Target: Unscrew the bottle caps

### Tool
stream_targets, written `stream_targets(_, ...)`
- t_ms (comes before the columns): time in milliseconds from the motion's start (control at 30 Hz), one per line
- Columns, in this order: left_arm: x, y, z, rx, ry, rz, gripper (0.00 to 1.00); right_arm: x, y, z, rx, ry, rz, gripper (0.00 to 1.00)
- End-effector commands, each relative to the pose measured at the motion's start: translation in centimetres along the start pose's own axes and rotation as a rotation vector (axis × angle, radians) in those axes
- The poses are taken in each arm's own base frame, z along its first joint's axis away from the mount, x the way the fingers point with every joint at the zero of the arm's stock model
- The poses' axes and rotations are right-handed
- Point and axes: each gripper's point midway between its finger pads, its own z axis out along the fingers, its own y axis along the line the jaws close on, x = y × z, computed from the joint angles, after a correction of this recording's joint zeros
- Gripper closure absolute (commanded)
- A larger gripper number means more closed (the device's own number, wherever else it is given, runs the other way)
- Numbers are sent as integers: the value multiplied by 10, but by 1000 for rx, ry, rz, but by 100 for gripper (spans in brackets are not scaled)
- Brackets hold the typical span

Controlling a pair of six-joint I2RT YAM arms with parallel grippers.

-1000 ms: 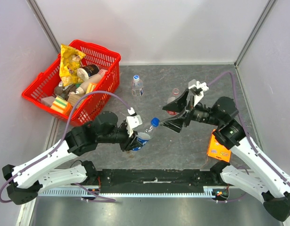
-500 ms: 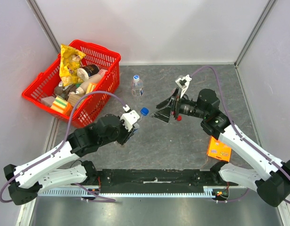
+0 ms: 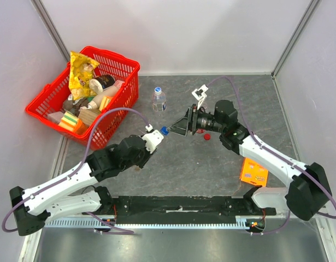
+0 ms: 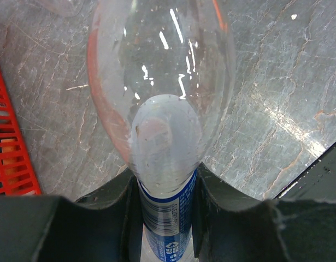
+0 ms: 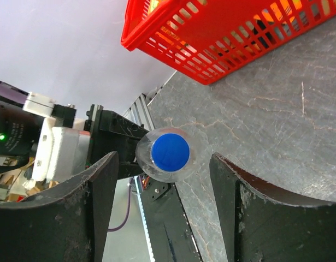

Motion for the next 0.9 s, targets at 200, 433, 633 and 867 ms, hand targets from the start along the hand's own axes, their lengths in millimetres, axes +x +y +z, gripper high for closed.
stream_targets(200, -10, 2, 3, -10, -33, 29, 98, 11, 3, 20, -36, 39, 38, 37)
stream_targets(433, -10, -1, 4, 8, -33, 34, 98, 13, 3, 22, -30, 49, 45, 43)
stream_targets(633, -9, -2, 5, 11, -27, 36, 98, 18, 2, 23, -30, 68, 53, 60)
stream_targets(867, -9, -2, 6, 13, -23, 41, 98, 21, -1, 22, -17, 77, 42, 83)
